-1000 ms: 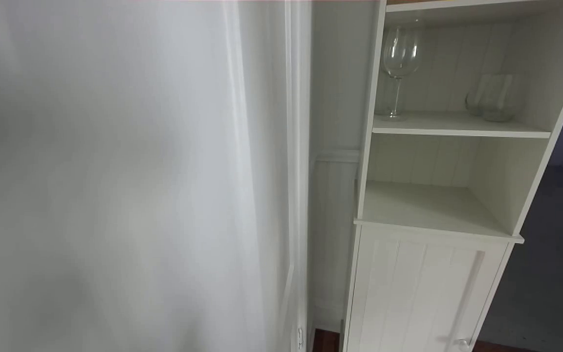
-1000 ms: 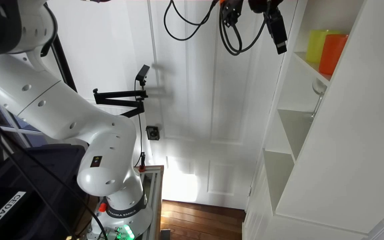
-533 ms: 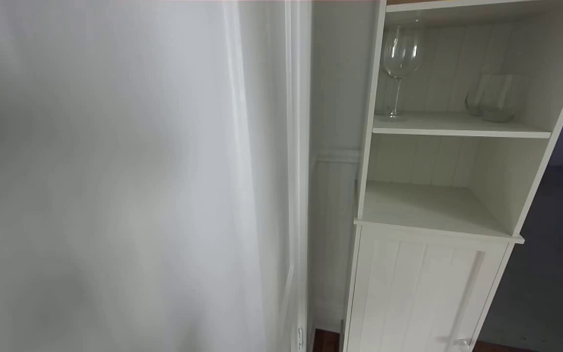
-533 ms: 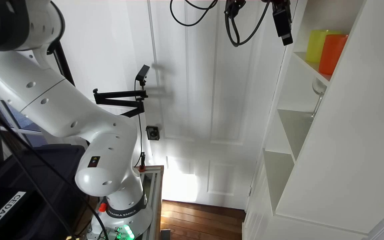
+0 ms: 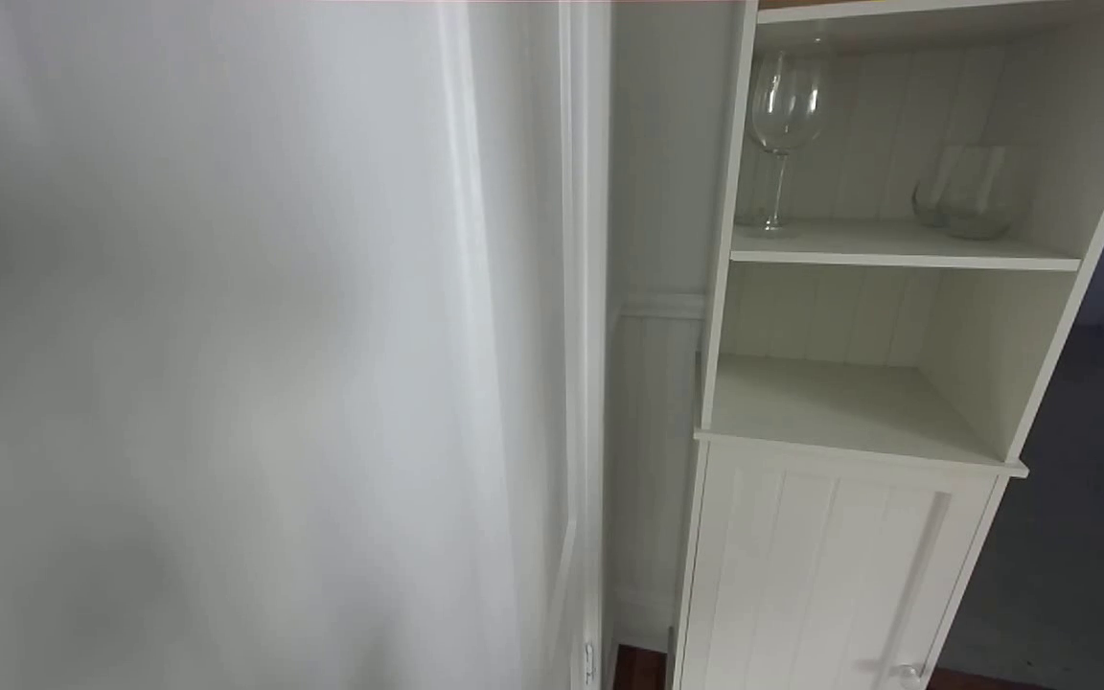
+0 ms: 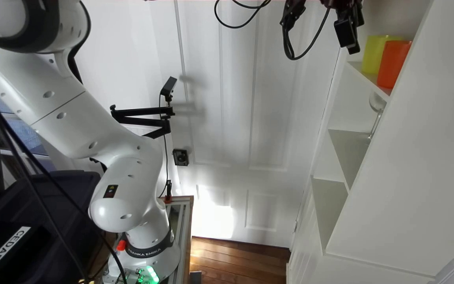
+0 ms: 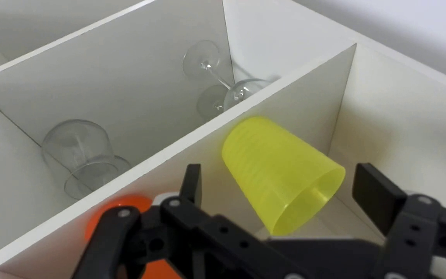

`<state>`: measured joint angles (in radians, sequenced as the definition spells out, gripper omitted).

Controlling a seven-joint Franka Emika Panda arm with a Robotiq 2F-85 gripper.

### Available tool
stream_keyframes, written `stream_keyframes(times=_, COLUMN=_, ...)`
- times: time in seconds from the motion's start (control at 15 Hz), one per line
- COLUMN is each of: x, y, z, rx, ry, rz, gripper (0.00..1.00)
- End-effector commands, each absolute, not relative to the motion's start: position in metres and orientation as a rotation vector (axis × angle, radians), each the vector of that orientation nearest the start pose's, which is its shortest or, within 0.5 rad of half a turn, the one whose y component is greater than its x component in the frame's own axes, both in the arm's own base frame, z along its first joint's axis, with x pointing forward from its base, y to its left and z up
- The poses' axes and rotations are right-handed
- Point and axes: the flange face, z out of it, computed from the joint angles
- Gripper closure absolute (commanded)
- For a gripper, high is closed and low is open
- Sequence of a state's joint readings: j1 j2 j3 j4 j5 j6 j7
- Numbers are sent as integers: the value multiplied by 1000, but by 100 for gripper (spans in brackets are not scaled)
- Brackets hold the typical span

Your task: Pick up the yellow plastic cup and put it on the middle white shelf

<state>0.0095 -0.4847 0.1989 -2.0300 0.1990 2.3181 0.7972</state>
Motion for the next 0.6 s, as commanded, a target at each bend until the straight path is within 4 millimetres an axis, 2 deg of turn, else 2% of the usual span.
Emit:
stream_keyframes(times=0.0, x=446, y=126, z=724, rx=-2379, ry=910, rz=-857, gripper=0)
stream_keyframes(times=0.53, x=462, y=124, z=716, rx=-2299, ry=1037, rz=-864, gripper=0)
